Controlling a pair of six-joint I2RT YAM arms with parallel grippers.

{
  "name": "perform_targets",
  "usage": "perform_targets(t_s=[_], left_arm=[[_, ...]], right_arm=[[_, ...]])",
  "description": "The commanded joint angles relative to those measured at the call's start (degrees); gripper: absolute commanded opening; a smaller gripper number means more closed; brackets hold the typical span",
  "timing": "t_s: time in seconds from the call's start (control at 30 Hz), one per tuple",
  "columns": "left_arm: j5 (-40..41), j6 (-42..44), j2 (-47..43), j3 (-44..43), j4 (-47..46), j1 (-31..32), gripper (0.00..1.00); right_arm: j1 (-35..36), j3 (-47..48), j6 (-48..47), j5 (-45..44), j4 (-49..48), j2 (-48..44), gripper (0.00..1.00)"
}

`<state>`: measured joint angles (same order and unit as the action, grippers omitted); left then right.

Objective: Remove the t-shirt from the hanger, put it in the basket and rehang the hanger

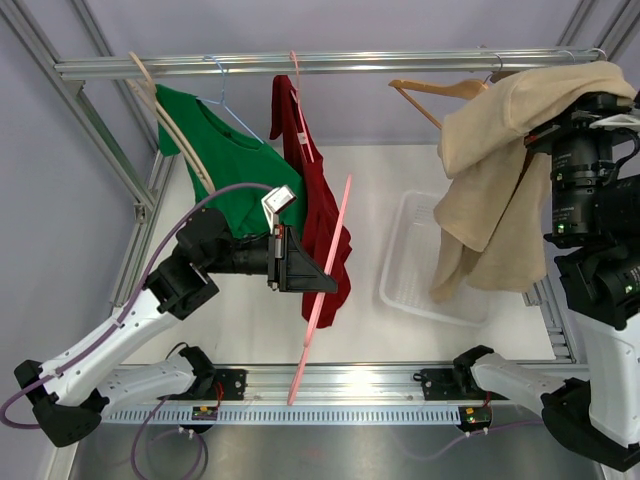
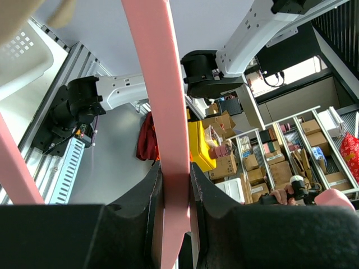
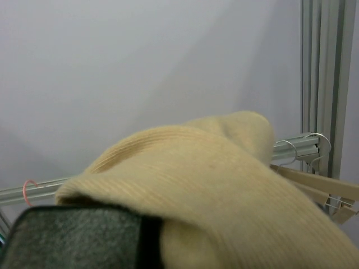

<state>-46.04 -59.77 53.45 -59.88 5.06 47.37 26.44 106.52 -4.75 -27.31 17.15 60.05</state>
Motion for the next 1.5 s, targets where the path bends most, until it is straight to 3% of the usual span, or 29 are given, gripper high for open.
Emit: perform_targets(t_s=[0.0,0.3,0.57,0.67,0.8,0.93,0.97,1.07,1.1,1.13,1.33,1.43,1.47], left_arm=[[-0.5,-0.5,-0.3,-0.1,-4.0,0.3,0.00],[-0.3,-1.1,-0.5,0.2,-4.1,0.3,0.00],[1.4,-4.9,1.2,-0.2,-9.7,0.3,0.00],[2.9,-7.5,3.2,-1.0,-12.0,0.3,0.00],[4.3,-7.8,5.9,-4.2,-12.6,0.3,0.00],[5.2,-6.9,9.2,-9.1,-12.3,0.2,0.00],[5.1,-7.2,9.8,-9.6,-13.0,0.2,0.00],[4.9,-9.1,13.0,-10.9,-15.7,0.1,0.00],[5.3,-9.5,13.9,-12.0,-16.1,-0.1,0.00],[5.6,-9.6,15.5,-12.7,-16.4,-0.1,0.00],[8.2,-10.6,21.6,-19.1,-18.4,-1.3,0.00],[10.8,-10.4,23.8,-20.7,-17.8,-3.5,0.00],[11.8,-10.8,24.8,-20.8,-19.6,-3.9,0.00]], right_arm=[[-0.3,-2.4,-3.1,0.2,-0.4,1.4,0.00],[-0.3,-22.2,-1.1,-2.3,-6.4,-4.9,0.00],[-0.3,-58.4,19.8,-8.1,-8.9,-21.0,0.00],[-0.2,-67.5,26.1,-10.3,-6.4,-20.6,0.01],[-0.3,-72.0,33.5,-12.2,-2.6,-14.2,0.03],[-0.3,-69.7,38.9,-10.5,1.5,-11.6,0.20],[-0.2,-68.8,39.3,-9.4,2.6,-11.9,0.39],[-0.2,-63.7,39.2,-8.2,9.8,-15.7,0.66],[-0.3,-63.0,38.5,-7.6,11.0,-17.4,0.79],[-0.3,-62.3,37.1,-7.1,12.1,-21.4,0.85],[-0.2,-56.4,31.5,1.0,20.1,-33.4,0.90],[-0.2,-55.7,29.5,16.2,14.6,-36.8,0.89],[-0.2,-55.5,29.3,25.4,13.0,-37.1,0.90]])
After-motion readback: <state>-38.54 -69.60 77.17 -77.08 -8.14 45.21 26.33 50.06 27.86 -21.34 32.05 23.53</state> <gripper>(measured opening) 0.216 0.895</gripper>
